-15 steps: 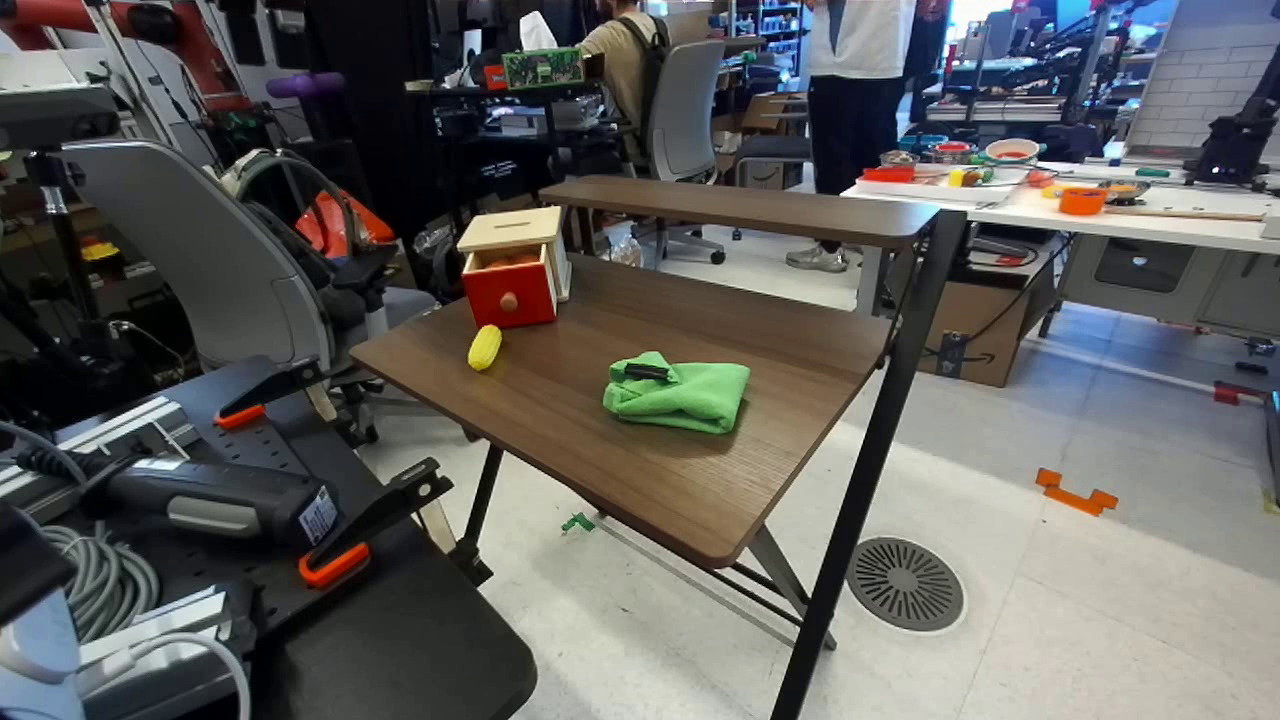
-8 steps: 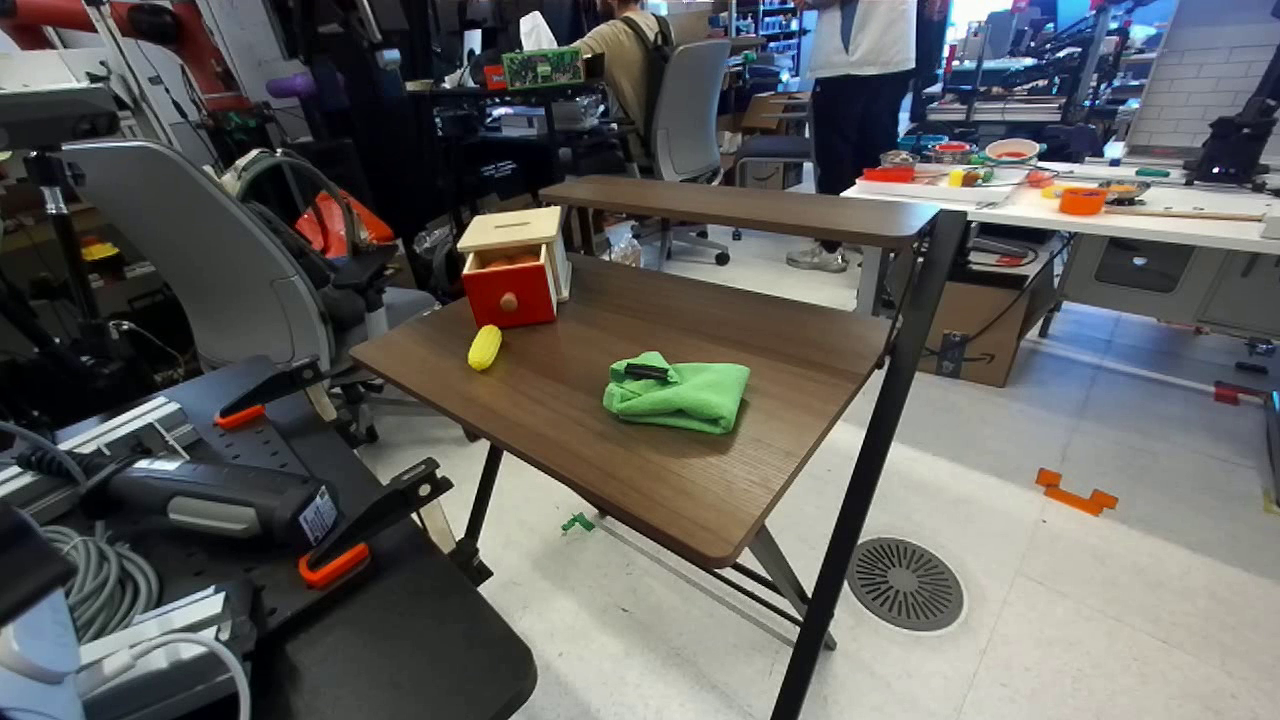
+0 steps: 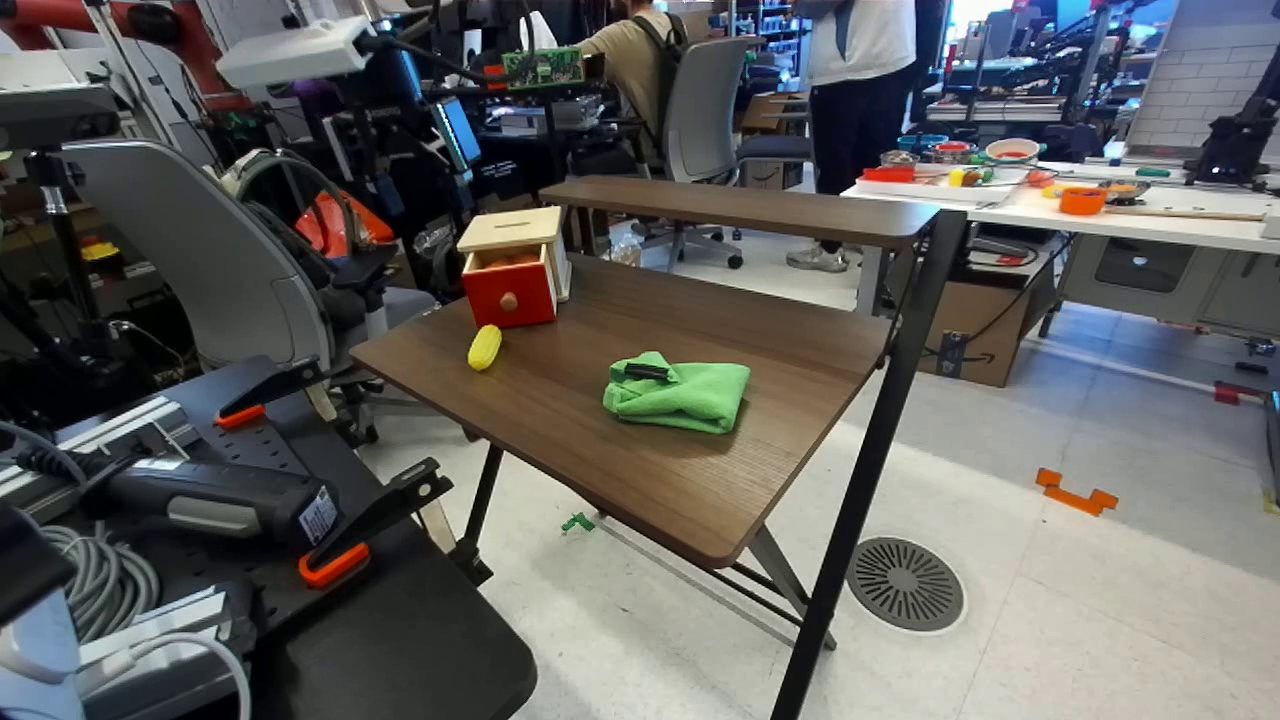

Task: Put the yellow object in the drawer

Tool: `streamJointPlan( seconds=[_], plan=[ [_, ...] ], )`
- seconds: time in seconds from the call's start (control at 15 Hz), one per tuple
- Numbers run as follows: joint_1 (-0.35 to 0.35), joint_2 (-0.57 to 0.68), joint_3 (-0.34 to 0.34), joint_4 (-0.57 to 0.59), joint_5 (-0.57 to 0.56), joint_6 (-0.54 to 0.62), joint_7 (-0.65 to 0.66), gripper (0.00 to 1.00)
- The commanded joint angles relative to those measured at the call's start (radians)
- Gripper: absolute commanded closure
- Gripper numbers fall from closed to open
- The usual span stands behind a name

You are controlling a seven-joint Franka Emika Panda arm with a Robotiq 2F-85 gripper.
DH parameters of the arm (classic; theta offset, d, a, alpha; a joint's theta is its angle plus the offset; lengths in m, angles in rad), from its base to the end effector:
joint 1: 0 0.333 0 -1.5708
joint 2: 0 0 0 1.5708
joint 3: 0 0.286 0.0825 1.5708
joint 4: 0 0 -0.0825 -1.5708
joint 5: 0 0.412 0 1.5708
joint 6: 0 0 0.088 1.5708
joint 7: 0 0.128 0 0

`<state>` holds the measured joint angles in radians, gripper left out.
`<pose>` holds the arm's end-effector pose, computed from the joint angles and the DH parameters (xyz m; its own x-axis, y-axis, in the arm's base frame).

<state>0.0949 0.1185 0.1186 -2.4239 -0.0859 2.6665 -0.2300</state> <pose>0.5070 0.1131 0.1978 0.8627 0.4931 0.1127 0.4892 -0.8700 0.0618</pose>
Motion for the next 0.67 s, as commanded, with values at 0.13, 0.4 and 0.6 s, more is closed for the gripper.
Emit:
streamJointPlan(
  seconds=[0.13, 0.4, 0.6],
  plan=[
    [-0.048, 0.146, 0.015, 0.013, 0.039, 0.108, -0.157, 0.00],
    [-0.050, 0.265, 0.000, 0.056, -0.022, 0.117, -0.153, 0.00],
    [-0.036, 0.345, -0.022, 0.101, -0.077, 0.147, -0.128, 0.00]
  ],
)
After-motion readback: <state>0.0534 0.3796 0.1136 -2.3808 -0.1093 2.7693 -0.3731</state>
